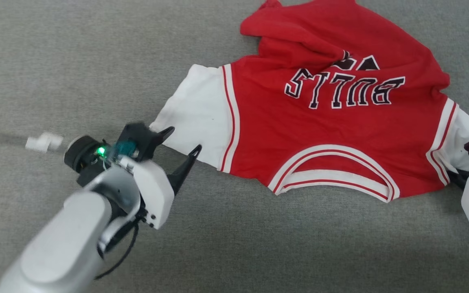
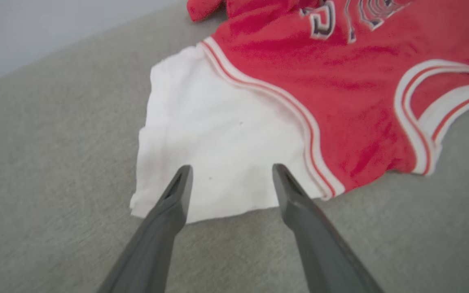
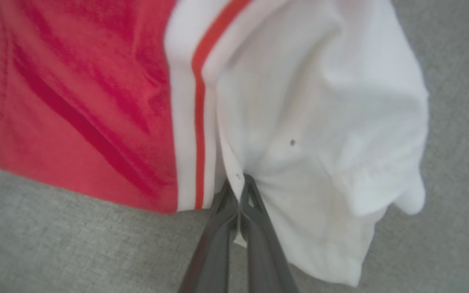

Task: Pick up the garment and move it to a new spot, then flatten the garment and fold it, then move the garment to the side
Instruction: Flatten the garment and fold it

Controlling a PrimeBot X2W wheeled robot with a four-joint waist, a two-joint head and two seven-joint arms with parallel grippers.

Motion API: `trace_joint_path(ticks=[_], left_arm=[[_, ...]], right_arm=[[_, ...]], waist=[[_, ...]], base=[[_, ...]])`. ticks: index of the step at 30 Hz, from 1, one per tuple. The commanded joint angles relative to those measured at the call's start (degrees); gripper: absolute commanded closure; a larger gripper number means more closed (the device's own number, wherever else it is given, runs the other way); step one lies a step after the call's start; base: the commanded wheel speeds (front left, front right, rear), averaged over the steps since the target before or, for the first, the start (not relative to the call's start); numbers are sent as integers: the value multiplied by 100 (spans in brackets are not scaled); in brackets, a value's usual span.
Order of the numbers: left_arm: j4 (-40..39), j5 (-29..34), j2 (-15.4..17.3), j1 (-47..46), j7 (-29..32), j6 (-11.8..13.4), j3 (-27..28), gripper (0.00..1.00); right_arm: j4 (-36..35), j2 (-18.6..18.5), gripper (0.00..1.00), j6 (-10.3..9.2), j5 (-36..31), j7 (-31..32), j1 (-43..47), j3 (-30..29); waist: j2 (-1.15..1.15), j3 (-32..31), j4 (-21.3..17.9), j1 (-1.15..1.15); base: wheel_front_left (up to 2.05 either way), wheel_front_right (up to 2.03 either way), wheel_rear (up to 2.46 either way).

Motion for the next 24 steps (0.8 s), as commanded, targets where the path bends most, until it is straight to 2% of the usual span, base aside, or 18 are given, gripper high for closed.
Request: trace_joint_path(ticks=[1,4,7,10,16,17,18,19,20,21,24], left_arm=[[-38,-576,300,-398,723,9,-459,0],[19,-1221,668,-910,1671,8,-997,0],[183,-1579,839,-1240,2319,8,-1346,0],[408,-1813,860,-1419,2551,11,-1556,0],[745,-1941,767,-1633,2547,13,-1989,0],[818,-1971,730,-1664,2530,16,-2083,7],[870,-2018,692,-1691,2502,15,-2182,45],[923,-2047,662,-1727,2446,15,-2258,59],[996,-2055,645,-1781,2350,14,-2287,97],[1063,-2061,633,-1826,2262,16,-2322,100],[1222,-2127,616,-1891,1961,11,-2400,100]], right_arm=[[108,169,100,-32,-118,155,140,163],[-65,184,100,-31,-237,205,78,176],[-247,226,100,-24,-318,274,26,176],[-401,271,100,-18,-362,315,12,150],[-551,321,100,-18,-394,357,28,126],[-570,331,100,-18,-390,357,27,112],[-586,340,100,-18,-392,357,25,102],[-598,356,100,-18,-391,344,22,84],[-605,374,100,-18,-387,302,18,43],[-607,385,100,-18,-388,278,20,9],[-617,445,100,-18,-330,114,20,-174]], waist=[[0,80,-85,0],[0,173,-165,0],[0,264,-240,0],[0,370,-299,0],[0,493,-368,0],[0,502,-376,0],[0,504,-385,0],[0,502,-395,0],[0,496,-405,0],[0,483,-413,0],[0,407,-439,0]], base=[[0,0,0],[0,0,0],[0,0,0],[0,0,0],[0,0,0],[0,0,0],[0,0,0],[0,0,0],[0,0,0],[0,0,0],[0,0,0]])
